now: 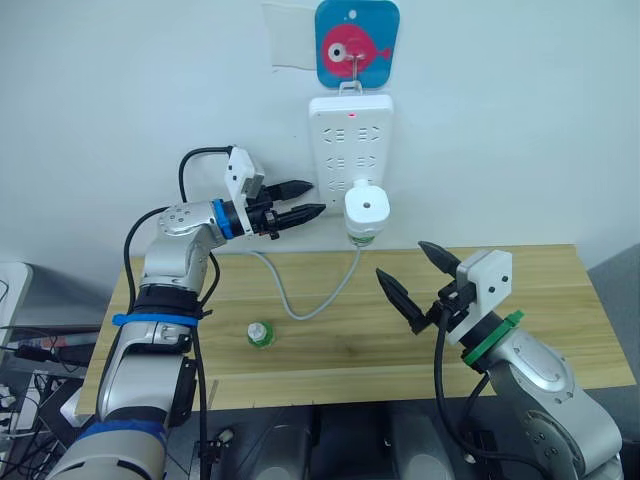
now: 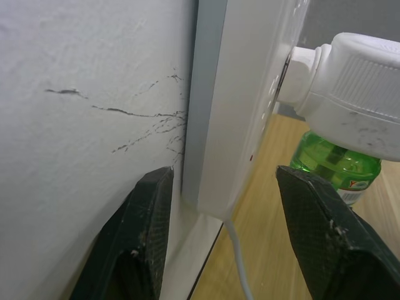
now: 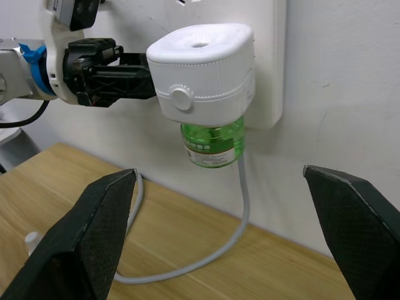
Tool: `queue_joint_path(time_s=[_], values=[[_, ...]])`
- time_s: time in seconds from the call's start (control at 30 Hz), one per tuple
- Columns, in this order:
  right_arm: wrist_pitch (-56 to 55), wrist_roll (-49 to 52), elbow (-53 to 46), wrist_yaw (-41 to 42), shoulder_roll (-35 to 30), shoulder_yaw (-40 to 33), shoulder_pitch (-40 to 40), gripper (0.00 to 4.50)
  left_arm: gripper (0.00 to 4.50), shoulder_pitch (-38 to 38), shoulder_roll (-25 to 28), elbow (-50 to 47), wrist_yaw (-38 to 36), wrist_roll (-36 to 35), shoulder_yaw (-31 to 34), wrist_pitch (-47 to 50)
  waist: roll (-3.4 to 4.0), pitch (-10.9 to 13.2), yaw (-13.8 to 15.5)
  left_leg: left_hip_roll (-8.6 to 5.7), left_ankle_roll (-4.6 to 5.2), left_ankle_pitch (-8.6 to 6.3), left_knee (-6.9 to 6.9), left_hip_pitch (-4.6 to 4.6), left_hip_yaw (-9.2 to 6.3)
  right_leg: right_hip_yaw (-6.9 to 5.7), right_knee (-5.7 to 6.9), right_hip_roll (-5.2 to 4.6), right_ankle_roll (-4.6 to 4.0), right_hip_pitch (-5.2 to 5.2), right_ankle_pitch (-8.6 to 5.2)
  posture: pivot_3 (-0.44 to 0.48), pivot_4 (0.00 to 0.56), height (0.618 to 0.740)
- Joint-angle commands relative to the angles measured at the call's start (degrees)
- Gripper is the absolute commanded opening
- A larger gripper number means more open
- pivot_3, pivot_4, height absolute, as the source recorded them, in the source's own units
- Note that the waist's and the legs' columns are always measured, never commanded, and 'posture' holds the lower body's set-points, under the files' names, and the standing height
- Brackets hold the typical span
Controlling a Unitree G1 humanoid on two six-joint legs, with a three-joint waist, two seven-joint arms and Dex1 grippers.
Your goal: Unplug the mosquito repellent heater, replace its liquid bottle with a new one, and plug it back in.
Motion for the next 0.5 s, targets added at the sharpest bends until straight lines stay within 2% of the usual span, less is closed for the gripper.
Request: queue_joint_path(time_s=[0.03,0.3,0.5], values=[[0.57,-0.23,-2.54,-0.83,0.61,0.77,-1.47,4.50,2.71,-3.11,-2.09,2.76,-0.66,1.15,-0.64,-2.45,-0.02,0.05,0.03,0.00,0.00,0.03,0.02,0.00,0.00,0.01,-0.01,0.02,0.02,0.01,0.05,-0.214,0.349,0.740],[3.73,0.99,-3.13,-2.61,1.75,-0.05,-3.97,4.50,2.71,-6.00,-4.64,6.90,-3.83,2.05,-0.85,-4.76,-0.11,0.17,0.53,0.00,-0.04,0.23,0.05,-0.07,-0.10,-0.04,-0.02,0.12,0.04,0.00,0.13,-0.221,0.351,0.740],[5.36,1.66,-3.24,-3.22,2.33,-0.41,-5.02,4.50,2.71,-5.78,-5.34,4.38,-7.31,0.98,-1.34,-1.93,-0.11,0.19,0.56,-0.01,-0.04,0.25,0.04,-0.11,-0.15,-0.07,-0.03,0.14,0.03,-0.01,0.17,-0.216,0.348,0.740]])
